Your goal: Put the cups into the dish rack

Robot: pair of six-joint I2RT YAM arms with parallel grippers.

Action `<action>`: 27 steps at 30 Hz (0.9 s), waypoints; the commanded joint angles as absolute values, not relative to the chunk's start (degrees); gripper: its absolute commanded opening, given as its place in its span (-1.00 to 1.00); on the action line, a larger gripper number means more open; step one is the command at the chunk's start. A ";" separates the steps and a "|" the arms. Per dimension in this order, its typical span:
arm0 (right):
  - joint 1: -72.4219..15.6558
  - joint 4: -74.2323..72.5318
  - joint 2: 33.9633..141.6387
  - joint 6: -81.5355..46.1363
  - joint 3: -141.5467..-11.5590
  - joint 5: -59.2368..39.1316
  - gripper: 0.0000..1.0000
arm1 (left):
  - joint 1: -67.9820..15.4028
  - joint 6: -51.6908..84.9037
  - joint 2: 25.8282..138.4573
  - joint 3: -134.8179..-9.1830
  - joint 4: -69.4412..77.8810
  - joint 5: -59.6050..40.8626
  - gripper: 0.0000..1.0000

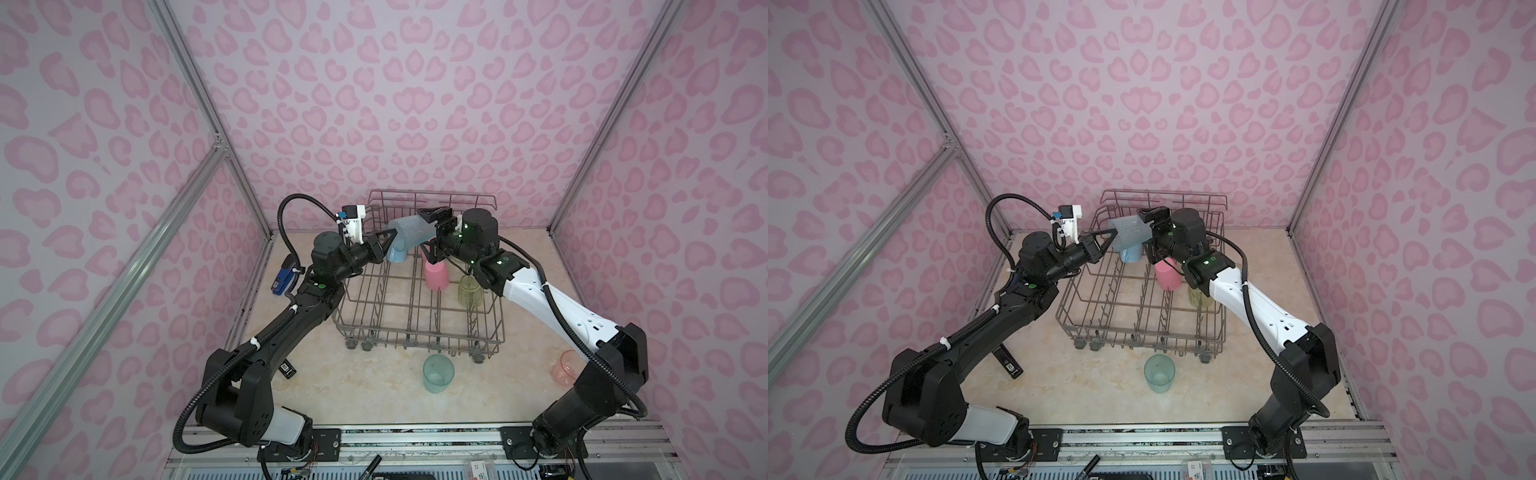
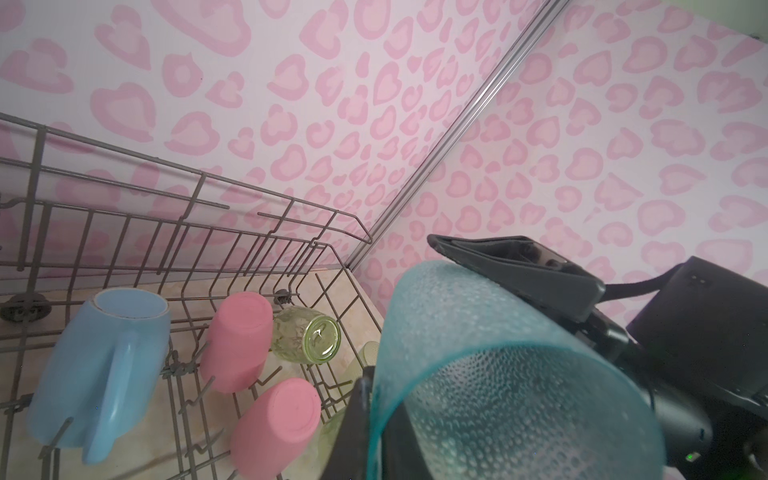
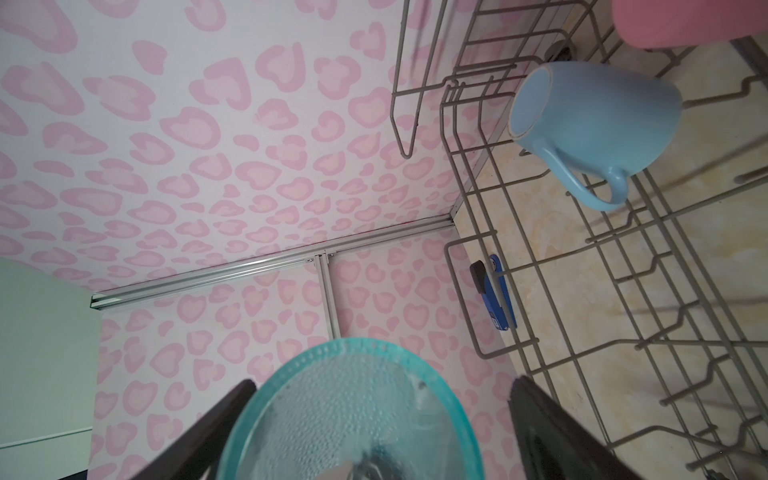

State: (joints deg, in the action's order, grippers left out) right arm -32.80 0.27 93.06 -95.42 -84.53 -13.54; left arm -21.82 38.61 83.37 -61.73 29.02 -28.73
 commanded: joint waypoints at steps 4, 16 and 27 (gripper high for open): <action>-32.98 -3.09 93.73 -96.22 -84.56 -12.95 0.70 | -22.15 38.50 84.36 -61.79 33.37 -29.60 -0.94; -31.82 -5.90 93.80 -95.66 -83.01 -13.01 0.40 | -22.15 38.09 87.65 -63.35 33.00 -28.56 -0.93; -31.38 -5.80 93.99 -91.43 -83.04 -11.16 0.20 | -22.06 37.36 88.55 -64.86 28.77 -26.96 0.09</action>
